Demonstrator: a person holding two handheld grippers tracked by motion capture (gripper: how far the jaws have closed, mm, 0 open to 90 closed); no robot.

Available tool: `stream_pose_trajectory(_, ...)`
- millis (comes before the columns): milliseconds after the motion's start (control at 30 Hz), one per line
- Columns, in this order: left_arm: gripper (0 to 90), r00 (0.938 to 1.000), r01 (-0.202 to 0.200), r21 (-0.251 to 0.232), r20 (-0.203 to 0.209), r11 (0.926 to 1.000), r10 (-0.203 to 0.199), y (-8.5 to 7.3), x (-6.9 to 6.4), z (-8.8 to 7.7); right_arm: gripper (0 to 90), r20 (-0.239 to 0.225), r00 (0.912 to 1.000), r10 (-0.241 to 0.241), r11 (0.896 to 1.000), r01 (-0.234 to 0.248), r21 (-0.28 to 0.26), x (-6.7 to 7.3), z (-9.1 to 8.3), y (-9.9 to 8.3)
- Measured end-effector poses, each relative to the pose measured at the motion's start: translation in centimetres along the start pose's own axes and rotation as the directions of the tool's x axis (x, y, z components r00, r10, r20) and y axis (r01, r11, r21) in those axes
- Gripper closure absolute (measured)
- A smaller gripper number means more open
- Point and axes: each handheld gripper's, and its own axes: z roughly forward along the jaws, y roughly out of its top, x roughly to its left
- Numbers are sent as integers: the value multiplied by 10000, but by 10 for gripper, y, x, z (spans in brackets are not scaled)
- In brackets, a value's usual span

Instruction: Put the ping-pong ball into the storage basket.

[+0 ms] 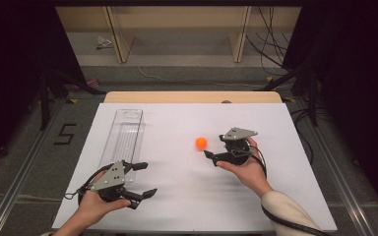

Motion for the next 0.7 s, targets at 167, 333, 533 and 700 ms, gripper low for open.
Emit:
stream_pose_trajectory(167, 161, 10000, 3, -1, -2, 10000, -3, 0, 0, 0, 160, 13, 10000, -42, 9999, 42, 123, -1, 12, 3)
stream_pose_trajectory(333, 161, 10000, -20, -14, 25, 10000, 20, 0, 0, 0, 160, 35, 10000, -29, 9999, 28, 166, -2, 18, 5)
stream_pose_trajectory(533, 161, 10000, -14, -5, 20, 10000, 14, 0, 0, 0, 160, 47, 10000, -7, 9997, 6, 254, -3, 25, 6)
stream_pose_trajectory(700, 161, 10000, -17, -10, 8, 10000, 17, 0, 0, -1, 160, 59, 10000, 25, 9996, -27, 284, -4, 31, 7)
